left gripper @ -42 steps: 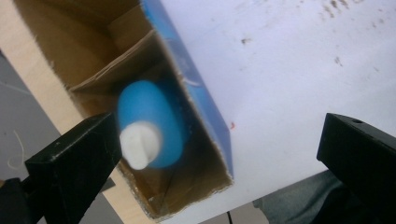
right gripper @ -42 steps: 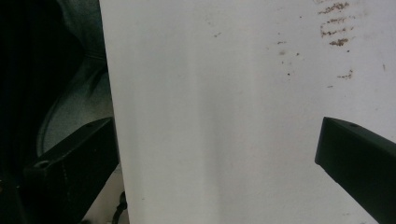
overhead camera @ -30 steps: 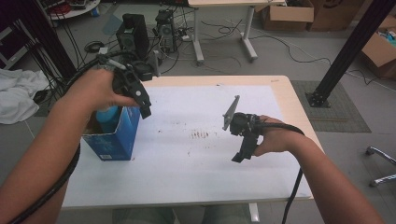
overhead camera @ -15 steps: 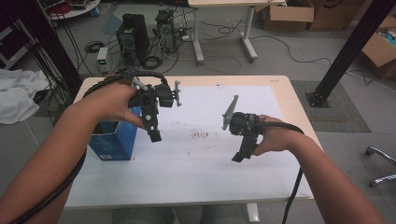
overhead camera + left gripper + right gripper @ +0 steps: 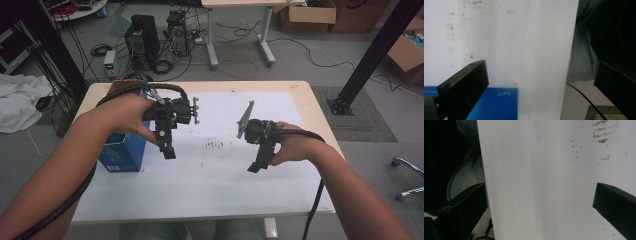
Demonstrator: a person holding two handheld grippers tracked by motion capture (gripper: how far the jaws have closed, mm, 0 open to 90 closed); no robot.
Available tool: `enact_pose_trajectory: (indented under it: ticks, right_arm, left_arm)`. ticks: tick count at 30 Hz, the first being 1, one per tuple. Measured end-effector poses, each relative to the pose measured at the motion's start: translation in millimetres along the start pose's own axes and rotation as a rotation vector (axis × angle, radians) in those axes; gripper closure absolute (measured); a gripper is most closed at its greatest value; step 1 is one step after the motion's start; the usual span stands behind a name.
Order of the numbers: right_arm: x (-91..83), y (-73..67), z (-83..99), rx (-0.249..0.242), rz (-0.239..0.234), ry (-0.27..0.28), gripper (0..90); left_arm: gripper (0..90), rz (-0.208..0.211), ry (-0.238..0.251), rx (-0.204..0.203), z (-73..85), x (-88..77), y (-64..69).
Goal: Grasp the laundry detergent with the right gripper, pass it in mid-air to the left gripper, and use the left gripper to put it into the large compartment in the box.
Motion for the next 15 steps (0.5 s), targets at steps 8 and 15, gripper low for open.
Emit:
enact_pose_trajectory:
  ticks: [8,15]
  right_arm:
    - [-0.4,2.5,0.4,-0.001,0.003,0.001,0.0]
    - [-0.1,2.7,0.4,0.002,-0.001,-0.001,0.0]
  left_arm:
    - [0.1,0.006,0.003,0.010,-3.6,2.3,-2.0]
    - [0.1,0.009,0.009,0.014,-6.0,3.0,-3.7]
Point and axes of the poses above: each handheld gripper's, and its own axes: x roughly forward along the jaws, z roughly out of its underside, y roughly to its right, the point moved 10 cm from there along x, roughly forward along the jaws, and after that the axes turned 12 degrees about x, right-handed, at the moved point
